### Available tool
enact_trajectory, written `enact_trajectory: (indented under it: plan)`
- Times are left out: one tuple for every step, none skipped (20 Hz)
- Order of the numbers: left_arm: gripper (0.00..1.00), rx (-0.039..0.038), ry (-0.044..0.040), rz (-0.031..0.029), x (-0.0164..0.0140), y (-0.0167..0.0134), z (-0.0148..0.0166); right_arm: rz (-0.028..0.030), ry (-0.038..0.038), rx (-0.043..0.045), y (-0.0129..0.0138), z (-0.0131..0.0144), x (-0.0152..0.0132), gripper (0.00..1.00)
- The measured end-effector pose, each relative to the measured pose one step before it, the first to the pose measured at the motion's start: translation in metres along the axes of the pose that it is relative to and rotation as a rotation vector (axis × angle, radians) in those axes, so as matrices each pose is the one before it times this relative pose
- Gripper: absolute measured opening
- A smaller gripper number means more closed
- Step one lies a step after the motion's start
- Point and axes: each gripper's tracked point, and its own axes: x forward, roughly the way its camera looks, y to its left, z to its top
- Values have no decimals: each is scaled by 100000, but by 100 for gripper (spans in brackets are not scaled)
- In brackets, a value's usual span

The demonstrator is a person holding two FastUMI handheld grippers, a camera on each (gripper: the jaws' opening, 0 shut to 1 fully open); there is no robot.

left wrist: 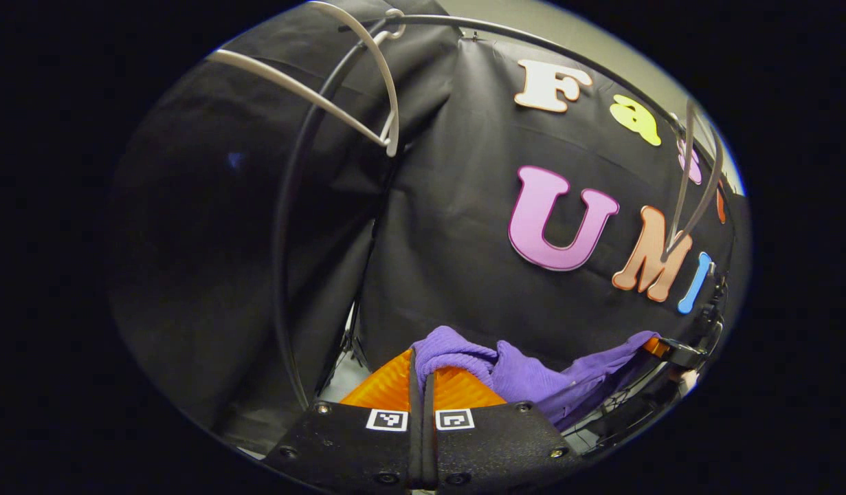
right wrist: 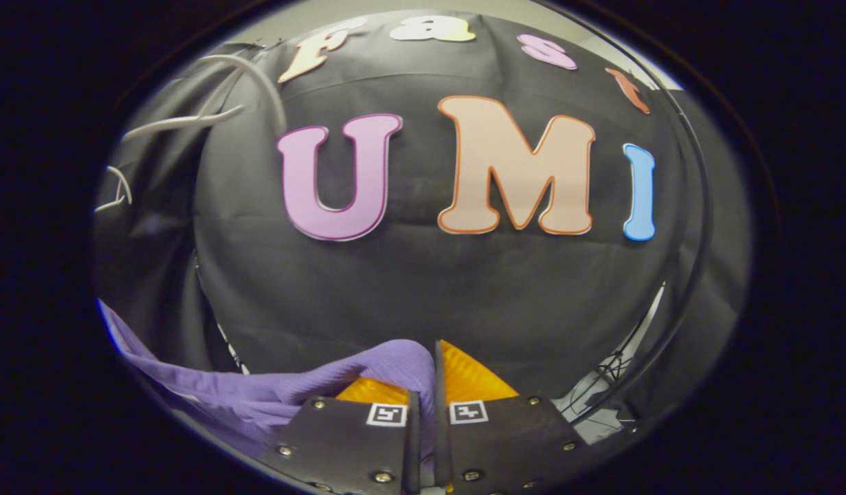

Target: Grasp the clothes on the hanger with both hands and then place them into the laundry hamper below.

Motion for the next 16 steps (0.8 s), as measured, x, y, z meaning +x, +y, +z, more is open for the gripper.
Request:
enact_trajectory:
  plan:
    - [1,-16,1226,-899,187,-578,-731,1482,311,-674,788,-318,-476,9]
    - [1,321,1892,-1309,150,-828,-903,1777,171,-349,864,-93,-478,9]
    - [1,370,2060,-1832,20,-887,-757,1886,51,-121,884,-204,-463,9]
    - [1,661,1212,-1950,51,-866,-701,2215,-185,202,1072,31,-523,8]
    - [1,772,1206,-1717,240,-1009,-540,2479,-88,163,1175,-44,-494,9]
    - [1,867,986,-1858,317,-907,-580,2249,-303,-134,1057,36,-615,9]
    - [1,812,916,-1857,259,-1067,-453,2253,-413,183,1003,147,-430,8]
    - [1,692,889,-1947,256,-1164,-458,2298,-519,289,953,207,-538,9]
    - [1,306,695,-1737,312,-1065,-289,2274,-630,64,892,370,-359,8]
    - [1,61,807,-1796,280,-961,-414,2036,-499,10,791,264,-373,8]
    - [1,-193,491,-1577,252,-963,-229,2102,-411,463,746,209,-410,8]
    - [1,-148,299,-1480,269,-848,-169,1605,-402,551,556,353,-322,8]
    - [1,-224,100,-1213,224,-709,-119,1229,-697,350,307,284,-276,8]
    - [1,-500,314,-1010,326,-587,-322,1017,-106,420,367,22,-238,8]
    - [1,-447,423,-701,305,-409,-220,1068,705,225,283,-303,-164,8]
    - [1,-171,728,-315,448,-430,-478,1024,862,-195,306,-434,-80,8]
